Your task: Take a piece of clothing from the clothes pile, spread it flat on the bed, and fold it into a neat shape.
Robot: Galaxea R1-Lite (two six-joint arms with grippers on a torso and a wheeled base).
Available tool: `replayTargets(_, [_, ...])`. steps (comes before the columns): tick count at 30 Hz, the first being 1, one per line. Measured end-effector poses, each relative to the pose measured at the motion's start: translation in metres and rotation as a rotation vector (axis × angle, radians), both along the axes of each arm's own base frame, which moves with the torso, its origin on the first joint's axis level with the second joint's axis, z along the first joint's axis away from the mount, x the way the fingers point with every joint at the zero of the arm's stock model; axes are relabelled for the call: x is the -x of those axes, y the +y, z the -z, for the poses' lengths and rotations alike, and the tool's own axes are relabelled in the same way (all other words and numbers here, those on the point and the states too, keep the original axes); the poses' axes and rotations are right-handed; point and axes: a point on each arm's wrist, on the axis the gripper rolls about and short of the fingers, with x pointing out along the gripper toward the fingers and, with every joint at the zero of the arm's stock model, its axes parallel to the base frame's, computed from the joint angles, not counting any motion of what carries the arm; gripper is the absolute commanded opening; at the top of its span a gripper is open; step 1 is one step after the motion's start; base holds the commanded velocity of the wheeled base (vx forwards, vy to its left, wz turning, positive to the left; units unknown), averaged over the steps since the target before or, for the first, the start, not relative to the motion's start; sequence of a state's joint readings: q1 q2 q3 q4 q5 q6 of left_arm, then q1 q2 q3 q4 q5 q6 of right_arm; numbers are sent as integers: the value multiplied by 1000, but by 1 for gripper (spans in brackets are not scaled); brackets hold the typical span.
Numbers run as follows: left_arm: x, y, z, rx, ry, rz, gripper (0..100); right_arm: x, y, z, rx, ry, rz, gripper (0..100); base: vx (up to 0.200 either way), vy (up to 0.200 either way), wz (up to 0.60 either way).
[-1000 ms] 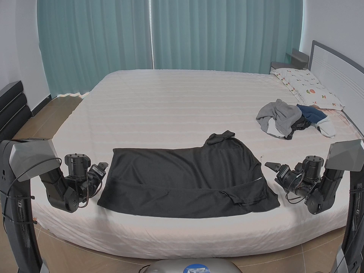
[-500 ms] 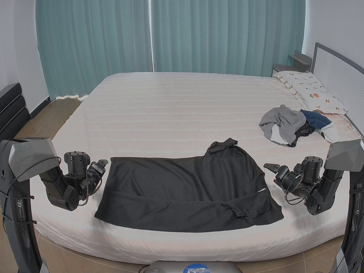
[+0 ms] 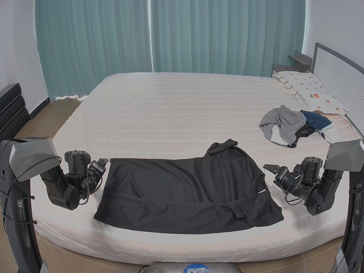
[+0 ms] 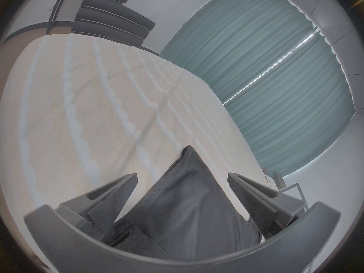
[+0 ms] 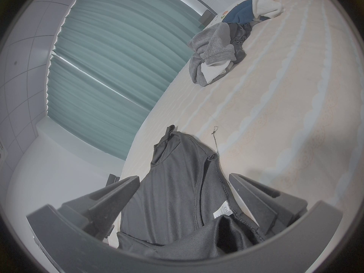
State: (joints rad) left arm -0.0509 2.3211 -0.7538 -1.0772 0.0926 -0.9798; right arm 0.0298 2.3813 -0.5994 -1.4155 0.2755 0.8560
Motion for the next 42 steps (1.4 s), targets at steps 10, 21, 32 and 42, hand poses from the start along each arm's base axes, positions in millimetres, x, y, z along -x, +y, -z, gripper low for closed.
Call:
replayTargets(10, [-6,-5,-10,-6,-2,13,100,1,3,4,0,12,-7,100,0,0,0])
replayTargets(21, [-56,-11,-40,-45,-41,57,100,1,3,7,1,22,-9,100,0,0,0])
replayTargets(32, [-104,-12,7,-225,-36,193,100,3,12,14,2,45,-35,100,0,0,0])
replayTargets(42, [-114,-10,33,-309,-51,201,100,4,15,18,4,50,-43,100,0,0,0])
